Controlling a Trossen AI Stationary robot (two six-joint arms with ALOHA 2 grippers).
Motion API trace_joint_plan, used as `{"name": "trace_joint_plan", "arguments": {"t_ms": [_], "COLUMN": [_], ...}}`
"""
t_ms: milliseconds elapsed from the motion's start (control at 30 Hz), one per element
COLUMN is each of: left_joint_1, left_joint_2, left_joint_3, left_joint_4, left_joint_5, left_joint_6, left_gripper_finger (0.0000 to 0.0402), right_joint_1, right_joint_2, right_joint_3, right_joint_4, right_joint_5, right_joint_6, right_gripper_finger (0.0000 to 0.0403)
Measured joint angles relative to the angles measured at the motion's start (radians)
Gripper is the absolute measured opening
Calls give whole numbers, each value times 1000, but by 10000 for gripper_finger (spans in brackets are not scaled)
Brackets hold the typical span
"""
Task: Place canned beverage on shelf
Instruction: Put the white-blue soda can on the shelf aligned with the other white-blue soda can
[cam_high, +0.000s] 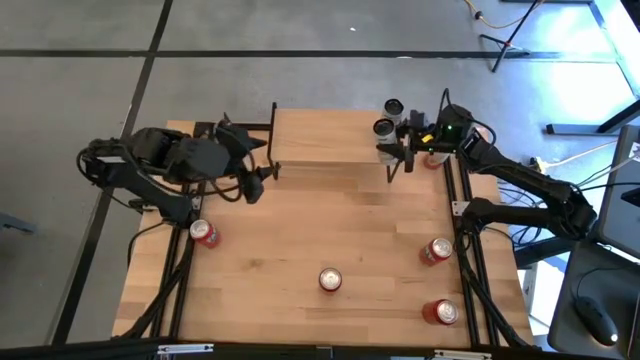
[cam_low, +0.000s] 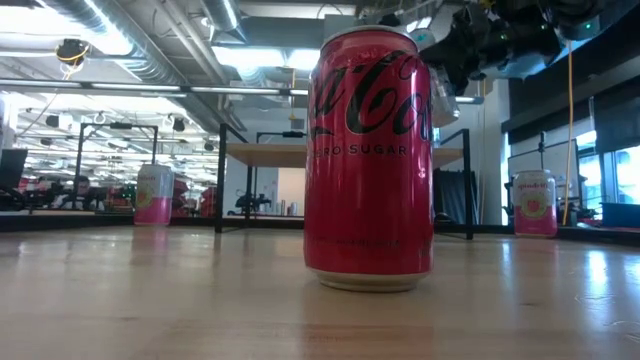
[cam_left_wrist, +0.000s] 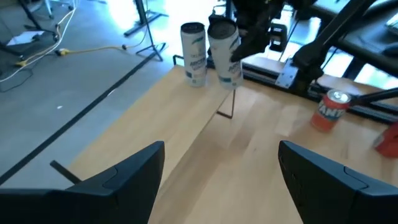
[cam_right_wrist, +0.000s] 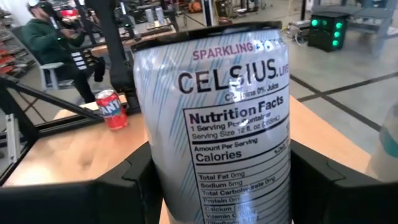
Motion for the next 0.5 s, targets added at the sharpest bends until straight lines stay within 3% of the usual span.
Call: {"name": "trace_joint_plan", "arguments": {"t_ms": [233, 500], "left_joint_1": [25, 38], "left_joint_2": [52, 62], "left_joint_3": [-1, -1], "left_joint_4": [5, 4], "left_joint_5": [2, -4], "left_joint_6": [-8, -66], "left_gripper_finger": [302, 302], "right_joint_1": [-46, -51], "right_joint_2": [0, 13], "right_joint_3": [-60, -130], "right_joint_4": [135, 245], "right_joint_5": [-48, -19], "right_joint_6": [1, -22], "right_gripper_finger": [229, 229]}}
